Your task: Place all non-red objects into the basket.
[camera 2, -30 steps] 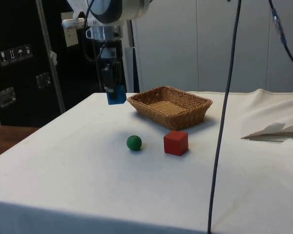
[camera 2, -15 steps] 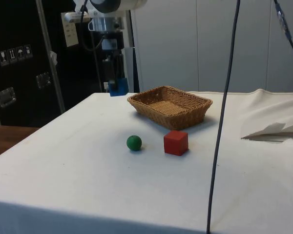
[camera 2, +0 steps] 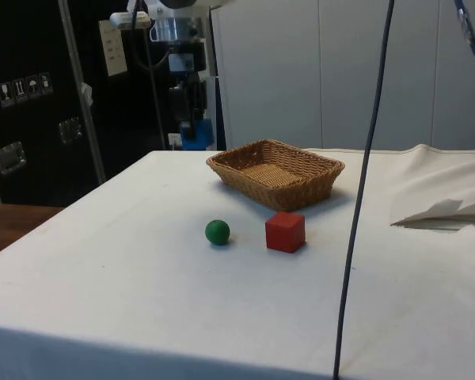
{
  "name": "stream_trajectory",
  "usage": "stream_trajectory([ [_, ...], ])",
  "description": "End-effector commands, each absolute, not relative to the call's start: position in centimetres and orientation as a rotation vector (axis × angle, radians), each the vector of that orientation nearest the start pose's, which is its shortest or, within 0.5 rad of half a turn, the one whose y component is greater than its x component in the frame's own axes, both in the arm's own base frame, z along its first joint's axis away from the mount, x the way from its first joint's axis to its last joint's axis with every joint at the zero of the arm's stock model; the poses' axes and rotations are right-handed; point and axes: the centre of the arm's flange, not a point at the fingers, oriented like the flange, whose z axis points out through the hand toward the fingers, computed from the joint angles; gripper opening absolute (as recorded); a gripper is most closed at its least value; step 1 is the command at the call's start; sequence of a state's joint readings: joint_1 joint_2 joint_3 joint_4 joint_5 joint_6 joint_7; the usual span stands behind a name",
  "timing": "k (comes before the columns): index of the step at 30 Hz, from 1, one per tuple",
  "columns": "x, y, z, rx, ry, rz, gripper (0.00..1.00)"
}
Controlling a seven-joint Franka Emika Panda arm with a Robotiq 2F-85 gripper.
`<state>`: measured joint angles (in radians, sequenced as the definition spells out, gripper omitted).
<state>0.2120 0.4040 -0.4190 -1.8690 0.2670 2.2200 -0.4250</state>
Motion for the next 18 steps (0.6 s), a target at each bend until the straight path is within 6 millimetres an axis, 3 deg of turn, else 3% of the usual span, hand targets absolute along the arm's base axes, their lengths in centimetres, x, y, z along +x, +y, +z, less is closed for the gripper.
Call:
stream_trajectory([
  [1,62.1,-10.5,31.5,-3.087,-0.122,-0.011,0.00],
  [18,60.2,-11.5,30.8,-3.108,-0.028,-0.014,0.00],
])
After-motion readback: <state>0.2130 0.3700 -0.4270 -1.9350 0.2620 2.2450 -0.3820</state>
